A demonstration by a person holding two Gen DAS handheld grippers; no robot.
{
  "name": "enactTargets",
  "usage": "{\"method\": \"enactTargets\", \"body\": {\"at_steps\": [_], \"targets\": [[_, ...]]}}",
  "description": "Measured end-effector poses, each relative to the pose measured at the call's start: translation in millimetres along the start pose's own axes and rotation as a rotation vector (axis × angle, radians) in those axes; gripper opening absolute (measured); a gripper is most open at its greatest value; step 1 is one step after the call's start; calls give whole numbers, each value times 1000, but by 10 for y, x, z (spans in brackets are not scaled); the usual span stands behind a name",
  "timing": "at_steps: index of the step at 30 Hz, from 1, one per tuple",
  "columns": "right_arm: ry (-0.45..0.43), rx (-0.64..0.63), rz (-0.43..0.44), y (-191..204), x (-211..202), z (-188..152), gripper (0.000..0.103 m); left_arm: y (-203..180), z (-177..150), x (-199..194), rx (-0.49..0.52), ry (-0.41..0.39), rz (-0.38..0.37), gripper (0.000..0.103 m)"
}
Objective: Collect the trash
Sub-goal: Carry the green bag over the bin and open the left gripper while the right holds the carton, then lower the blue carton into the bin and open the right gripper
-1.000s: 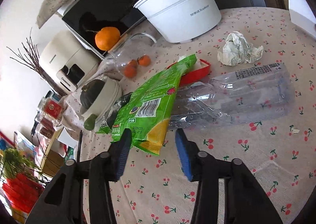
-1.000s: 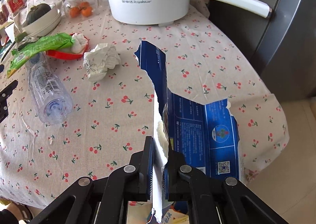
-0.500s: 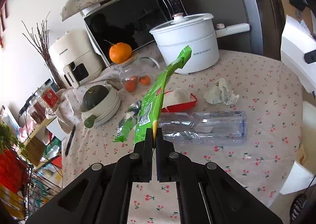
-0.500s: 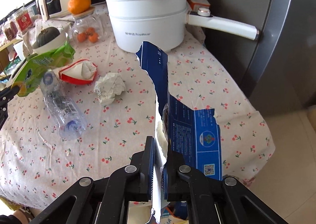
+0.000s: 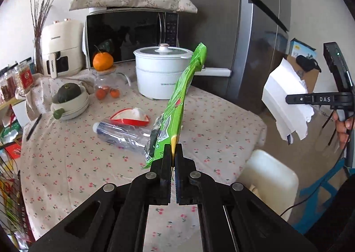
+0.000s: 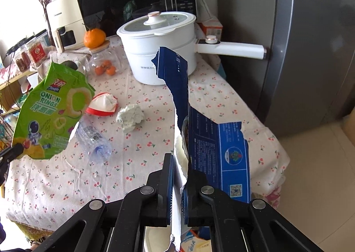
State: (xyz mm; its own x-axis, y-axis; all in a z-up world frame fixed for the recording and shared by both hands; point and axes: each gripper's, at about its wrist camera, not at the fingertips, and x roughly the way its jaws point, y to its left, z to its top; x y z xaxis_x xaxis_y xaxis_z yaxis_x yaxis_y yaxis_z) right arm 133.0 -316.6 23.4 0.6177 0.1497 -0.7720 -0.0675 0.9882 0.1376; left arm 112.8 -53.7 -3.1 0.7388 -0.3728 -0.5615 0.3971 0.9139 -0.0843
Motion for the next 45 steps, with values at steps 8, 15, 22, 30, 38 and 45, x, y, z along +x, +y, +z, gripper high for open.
{"method": "enactTargets", "body": {"at_steps": [8, 15, 22, 30, 38, 45], "targets": [[1, 43, 9, -260, -324, -226, 4, -779, -149, -32, 85, 59, -230, 2], [-11, 59, -23, -521, -609, -416, 4, -1381, -414, 299, 116, 218, -373, 2], [24, 89, -31, -739, -670, -567, 4, -1750, -633, 725, 109, 377, -442, 2], [86, 106, -31, -812, -512, -664, 4, -1797, -884, 1264, 120, 494, -441, 4], [175, 90, -21, -756, -236, -771, 4, -1651, -818, 1300, 136, 497, -331, 66], [256, 90, -1, -704, 16, -878, 4, -1339, -683, 973, 141, 454, -229, 91]]}}
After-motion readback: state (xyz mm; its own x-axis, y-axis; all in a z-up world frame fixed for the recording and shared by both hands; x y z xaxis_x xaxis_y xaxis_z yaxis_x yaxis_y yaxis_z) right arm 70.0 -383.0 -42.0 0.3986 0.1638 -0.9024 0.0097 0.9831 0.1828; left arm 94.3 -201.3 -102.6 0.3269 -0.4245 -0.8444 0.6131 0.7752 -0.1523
